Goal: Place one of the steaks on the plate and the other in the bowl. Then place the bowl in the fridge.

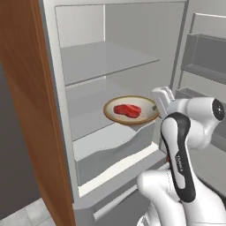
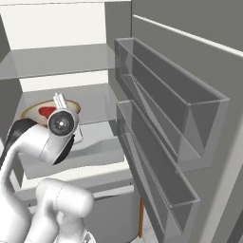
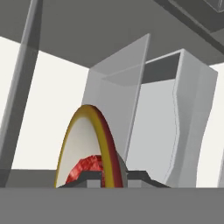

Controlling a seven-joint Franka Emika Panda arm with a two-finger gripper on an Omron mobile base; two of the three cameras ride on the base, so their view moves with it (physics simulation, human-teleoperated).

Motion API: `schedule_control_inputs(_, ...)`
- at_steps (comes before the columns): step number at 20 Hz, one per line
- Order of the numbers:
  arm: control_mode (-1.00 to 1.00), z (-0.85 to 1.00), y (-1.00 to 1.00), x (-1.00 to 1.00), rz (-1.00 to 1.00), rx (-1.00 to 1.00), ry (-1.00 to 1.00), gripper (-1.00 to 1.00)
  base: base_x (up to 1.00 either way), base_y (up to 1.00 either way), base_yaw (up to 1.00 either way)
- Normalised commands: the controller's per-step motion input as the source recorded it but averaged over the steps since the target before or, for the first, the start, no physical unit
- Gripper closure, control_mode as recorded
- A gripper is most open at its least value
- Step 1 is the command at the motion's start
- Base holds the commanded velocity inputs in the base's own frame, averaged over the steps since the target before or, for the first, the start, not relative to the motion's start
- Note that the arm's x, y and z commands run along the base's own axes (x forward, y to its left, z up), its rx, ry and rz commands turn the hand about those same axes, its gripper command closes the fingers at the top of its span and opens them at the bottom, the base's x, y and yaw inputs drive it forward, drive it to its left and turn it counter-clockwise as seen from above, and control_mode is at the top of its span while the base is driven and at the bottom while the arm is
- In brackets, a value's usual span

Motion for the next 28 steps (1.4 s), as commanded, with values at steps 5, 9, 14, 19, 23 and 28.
schedule_control_inputs(5, -1.00, -0.18, 0.07, 0.54, 0.00, -0.03, 0.00, 1.00, 0.00, 0.00, 0.00)
schedule_control_inputs(9, -1.00, -0.28, 0.12, 0.53, 0.00, -0.02, 0.00, 1.00, 0.00, 0.00, 0.00)
schedule_control_inputs(14, -1.00, -0.30, 0.16, 0.57, 0.00, -0.01, 0.00, 1.00, 0.00, 0.00, 0.00)
schedule_control_inputs(19, -1.00, -0.25, 0.13, 0.58, 0.00, 0.00, 0.00, 1.00, 0.00, 0.00, 0.00)
schedule_control_inputs(23, -1.00, -0.18, 0.13, 0.53, 0.00, 0.00, 0.00, 1.00, 0.00, 0.00, 0.00)
schedule_control_inputs(28, -1.00, -0.15, 0.15, 0.50, 0.00, 0.00, 0.00, 1.00, 0.00, 0.00, 0.00)
